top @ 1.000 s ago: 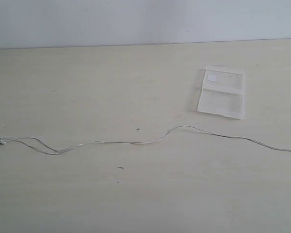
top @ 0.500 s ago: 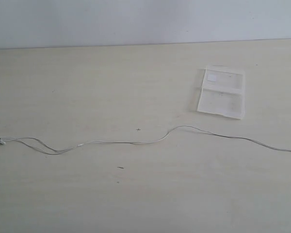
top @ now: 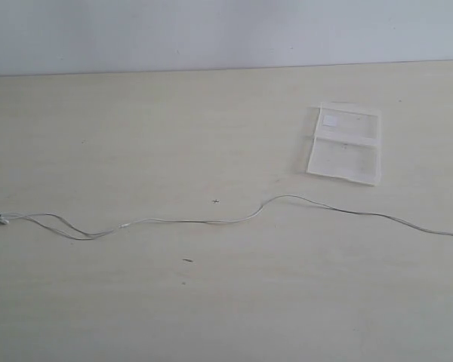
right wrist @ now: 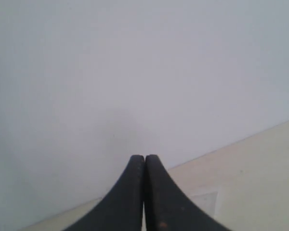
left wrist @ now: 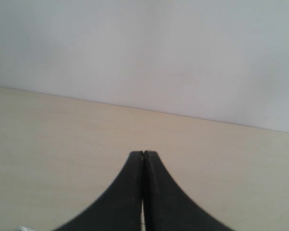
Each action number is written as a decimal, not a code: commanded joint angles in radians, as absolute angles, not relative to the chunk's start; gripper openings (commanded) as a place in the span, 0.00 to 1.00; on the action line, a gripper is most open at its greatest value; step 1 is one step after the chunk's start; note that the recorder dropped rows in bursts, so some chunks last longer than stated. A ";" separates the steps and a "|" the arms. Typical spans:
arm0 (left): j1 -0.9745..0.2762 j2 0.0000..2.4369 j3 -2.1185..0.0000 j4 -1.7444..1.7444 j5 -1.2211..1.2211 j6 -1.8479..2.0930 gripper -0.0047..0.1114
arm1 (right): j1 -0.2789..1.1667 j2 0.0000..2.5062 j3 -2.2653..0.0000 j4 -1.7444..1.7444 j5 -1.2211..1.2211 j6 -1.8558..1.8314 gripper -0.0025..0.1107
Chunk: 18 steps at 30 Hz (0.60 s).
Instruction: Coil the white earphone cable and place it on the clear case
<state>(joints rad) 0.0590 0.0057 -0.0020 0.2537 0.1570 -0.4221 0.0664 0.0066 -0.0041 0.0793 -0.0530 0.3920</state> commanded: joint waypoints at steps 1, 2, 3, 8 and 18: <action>0.061 0.000 0.000 0.258 0.156 -0.424 0.04 | 0.063 0.000 0.000 0.076 -0.237 0.396 0.02; 0.061 0.000 0.000 0.258 0.156 -0.424 0.04 | 0.063 0.000 0.000 0.076 -0.264 0.396 0.02; 0.061 0.000 0.000 0.258 0.156 -0.424 0.04 | 0.063 0.000 0.000 0.076 -0.298 0.394 0.02; 0.061 0.000 0.000 0.258 0.156 -0.424 0.04 | 0.063 0.000 0.000 0.076 -0.531 0.398 0.02; 0.061 0.000 0.000 0.258 0.156 -0.424 0.04 | 0.063 0.249 -0.313 -0.124 -0.426 0.429 0.02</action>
